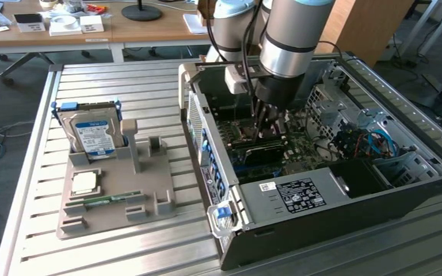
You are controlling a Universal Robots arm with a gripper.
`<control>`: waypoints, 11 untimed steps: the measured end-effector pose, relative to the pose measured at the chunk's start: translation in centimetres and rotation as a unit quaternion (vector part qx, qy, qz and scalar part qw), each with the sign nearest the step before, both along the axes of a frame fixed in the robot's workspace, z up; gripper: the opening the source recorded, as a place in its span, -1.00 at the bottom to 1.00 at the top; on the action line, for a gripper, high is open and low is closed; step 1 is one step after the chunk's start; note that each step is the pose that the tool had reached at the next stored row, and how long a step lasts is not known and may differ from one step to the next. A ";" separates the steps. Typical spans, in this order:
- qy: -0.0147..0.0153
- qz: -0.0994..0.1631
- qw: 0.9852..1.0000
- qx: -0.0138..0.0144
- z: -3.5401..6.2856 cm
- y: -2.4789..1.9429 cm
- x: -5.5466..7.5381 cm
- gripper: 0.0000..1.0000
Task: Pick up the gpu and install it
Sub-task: 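Press down on the gpu until it lock into place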
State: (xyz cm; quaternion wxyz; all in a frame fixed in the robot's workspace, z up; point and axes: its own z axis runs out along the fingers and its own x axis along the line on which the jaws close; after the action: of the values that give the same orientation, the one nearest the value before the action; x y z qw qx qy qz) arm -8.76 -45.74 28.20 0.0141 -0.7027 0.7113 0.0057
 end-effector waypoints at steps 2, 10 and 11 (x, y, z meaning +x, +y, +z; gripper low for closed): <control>0.000 0.000 1.000 0.000 -0.35 0.00 0.0 -0.79; 0.000 0.000 1.000 0.000 -0.81 0.15 0.2 -0.79; 0.000 0.000 1.000 0.000 -0.92 0.15 0.2 -0.79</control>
State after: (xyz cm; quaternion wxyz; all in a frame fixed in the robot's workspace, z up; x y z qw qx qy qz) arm -8.54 -45.59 27.28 0.0143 -0.7027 0.7114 0.0059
